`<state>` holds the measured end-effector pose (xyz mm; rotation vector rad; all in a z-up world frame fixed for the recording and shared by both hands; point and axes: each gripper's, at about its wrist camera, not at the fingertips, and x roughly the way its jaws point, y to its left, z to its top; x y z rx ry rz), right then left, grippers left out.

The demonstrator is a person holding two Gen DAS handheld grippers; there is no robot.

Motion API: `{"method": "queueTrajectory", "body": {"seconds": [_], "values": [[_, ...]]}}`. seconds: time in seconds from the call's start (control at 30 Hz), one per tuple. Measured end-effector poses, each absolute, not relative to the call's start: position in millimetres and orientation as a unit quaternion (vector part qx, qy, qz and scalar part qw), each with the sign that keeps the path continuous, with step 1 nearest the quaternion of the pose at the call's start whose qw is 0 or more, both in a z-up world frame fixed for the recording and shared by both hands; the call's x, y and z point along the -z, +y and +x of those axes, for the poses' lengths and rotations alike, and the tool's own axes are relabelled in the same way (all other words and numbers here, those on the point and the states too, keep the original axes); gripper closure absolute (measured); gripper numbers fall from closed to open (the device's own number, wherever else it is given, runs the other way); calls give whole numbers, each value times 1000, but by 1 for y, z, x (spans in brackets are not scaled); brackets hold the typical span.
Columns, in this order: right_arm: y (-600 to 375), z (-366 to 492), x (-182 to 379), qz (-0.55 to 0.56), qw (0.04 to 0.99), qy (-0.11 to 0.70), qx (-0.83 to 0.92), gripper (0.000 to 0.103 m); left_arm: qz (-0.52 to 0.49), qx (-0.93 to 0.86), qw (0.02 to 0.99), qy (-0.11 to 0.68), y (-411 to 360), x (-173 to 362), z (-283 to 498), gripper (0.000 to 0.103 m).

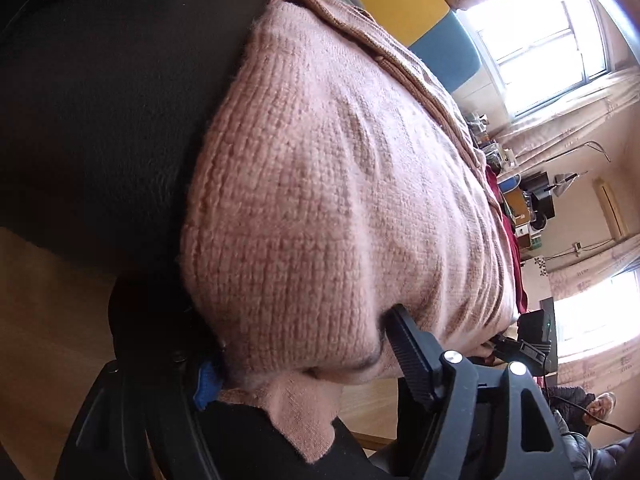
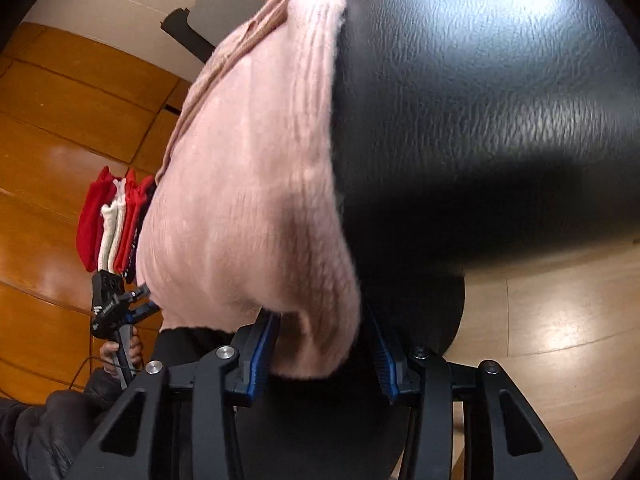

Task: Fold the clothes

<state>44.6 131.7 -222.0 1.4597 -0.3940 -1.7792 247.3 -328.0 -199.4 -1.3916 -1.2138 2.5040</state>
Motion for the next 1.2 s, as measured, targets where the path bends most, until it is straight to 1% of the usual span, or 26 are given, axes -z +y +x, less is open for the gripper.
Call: {"method": "queueTrajectory", "body": {"seconds": [0.03, 0.07, 0.1, 0.13, 0.2, 0.23, 0.3, 0.33, 0.37, 0.4, 0.43, 0.47, 0.5, 0.53, 0.57, 0.6, 0.63, 0.67, 0.7, 0.8, 0.9, 0.97, 1.0, 1.13, 1.17, 1.2], "values": [[130, 43, 224, 577, 393, -154, 700, 54, -446, -804, 17, -392, -327, 201, 248, 27], [130, 42, 225, 576, 398, -161, 695, 45, -444, -802, 18, -400, -327, 202, 248, 26], [130, 43, 226, 571, 407, -176, 691, 31, -443, -799, 18, -406, -328, 203, 248, 25], [129, 44, 226, 564, 416, -192, 687, 25, -444, -798, 16, -408, -327, 203, 246, 24], [127, 51, 225, 549, 433, -206, 685, 4, -450, -798, 13, -400, -324, 202, 243, 23], [124, 55, 224, 542, 444, -198, 686, 0, -451, -798, 12, -399, -323, 201, 241, 23], [118, 59, 221, 541, 452, -173, 687, 0, -453, -797, 14, -399, -323, 201, 239, 24], [119, 58, 222, 550, 444, -182, 683, 0, -451, -797, 16, -402, -323, 201, 238, 25], [124, 55, 223, 559, 428, -203, 680, 11, -449, -797, 16, -403, -323, 200, 238, 25], [130, 51, 223, 567, 410, -222, 679, 32, -448, -798, 15, -404, -322, 200, 238, 25], [136, 50, 223, 568, 404, -236, 677, 45, -445, -800, 14, -403, -321, 200, 237, 25], [139, 51, 223, 568, 402, -245, 675, 68, -443, -802, 12, -401, -319, 199, 236, 25], [141, 51, 223, 569, 398, -252, 675, 71, -440, -804, 11, -400, -318, 199, 236, 25], [142, 53, 223, 569, 391, -248, 679, 71, -438, -805, 10, -400, -317, 198, 236, 25], [139, 55, 222, 570, 386, -237, 686, 74, -440, -805, 10, -399, -316, 195, 236, 30], [135, 56, 221, 572, 384, -225, 690, 86, -442, -804, 10, -397, -314, 192, 235, 43], [131, 58, 217, 573, 383, -211, 693, 90, -443, -807, 16, -390, -311, 186, 235, 52], [126, 60, 212, 574, 382, -197, 697, 91, -445, -810, 21, -382, -307, 179, 234, 72], [120, 61, 205, 570, 386, -186, 701, 92, -447, -813, 27, -374, -304, 173, 234, 81], [108, 67, 181, 543, 417, -174, 708, 93, -436, -825, 54, -355, -291, 156, 233, 85], [99, 66, 171, 527, 437, -167, 709, 93, -417, -829, 77, -366, -277, 151, 229, 86], [99, 60, 175, 523, 435, -148, 718, 92, -409, -828, 89, -372, -283, 148, 234, 86], [97, 59, 180, 521, 431, -136, 724, 93, -413, -828, 87, -370, -295, 155, 237, 86], [107, 50, 185, 515, 438, -130, 726, 93, -429, -815, 93, -380, -297, 159, 232, 85], [107, 49, 184, 516, 439, -130, 724, 89, -428, -810, 97, -389, -303, 158, 235, 85], [105, 50, 182, 518, 441, -132, 721, 89, -428, -802, 98, -406, -312, 159, 238, 85]]}}
